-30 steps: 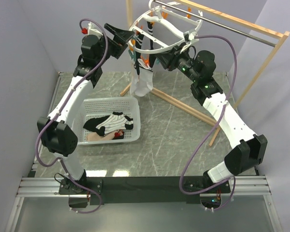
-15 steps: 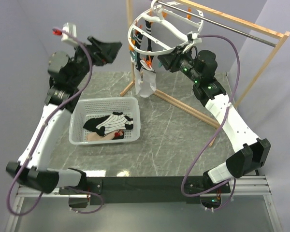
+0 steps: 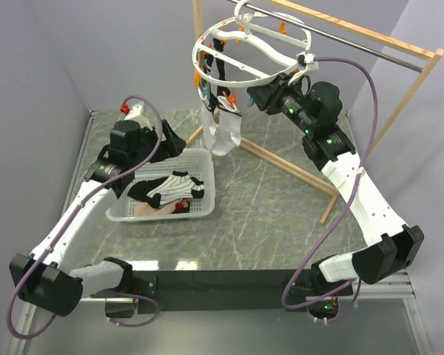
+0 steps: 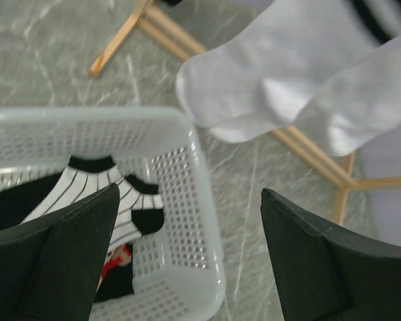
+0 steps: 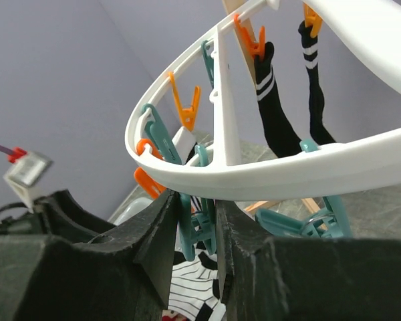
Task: Clip the socks to the hanger
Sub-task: Open the clamp at the hanger, then pick up the sock from the bin.
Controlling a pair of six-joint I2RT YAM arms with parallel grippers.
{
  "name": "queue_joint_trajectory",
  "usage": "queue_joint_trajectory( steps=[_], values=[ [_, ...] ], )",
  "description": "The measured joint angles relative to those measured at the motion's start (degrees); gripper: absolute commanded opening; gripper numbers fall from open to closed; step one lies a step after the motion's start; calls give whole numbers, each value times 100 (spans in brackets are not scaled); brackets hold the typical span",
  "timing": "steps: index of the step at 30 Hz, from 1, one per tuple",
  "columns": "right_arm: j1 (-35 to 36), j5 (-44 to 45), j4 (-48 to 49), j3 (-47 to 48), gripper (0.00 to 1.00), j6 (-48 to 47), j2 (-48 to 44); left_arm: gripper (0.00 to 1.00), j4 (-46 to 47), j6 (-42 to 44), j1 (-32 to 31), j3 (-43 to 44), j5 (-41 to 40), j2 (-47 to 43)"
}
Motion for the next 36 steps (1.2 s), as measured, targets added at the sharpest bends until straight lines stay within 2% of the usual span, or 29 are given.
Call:
queue_joint_trajectory(
  steps=[4, 10, 15, 21, 27, 36],
  values=[
    [0, 37, -33, -4, 0, -13, 4, 87, -356, -35, -221, -55, -420, 350],
    [0, 79, -35, -4, 0, -13, 11, 86, -544, -151, -415, -382, -826, 1134],
    [0, 74, -37, 4, 0, -13, 57, 84, -319, -133, -404, -435, -782, 2055],
    [0, 13, -50, 44, 0, -11, 175, 76, 87, 17, -319, -382, -667, 2874],
    [0, 11, -72, 101, 0, -17, 190, 68, 708, 131, -116, -293, -372, 3322],
    [0, 17, -96, 103, 0, -101, 190, 67, 1294, 450, -109, -404, 72, 3397]
  ],
)
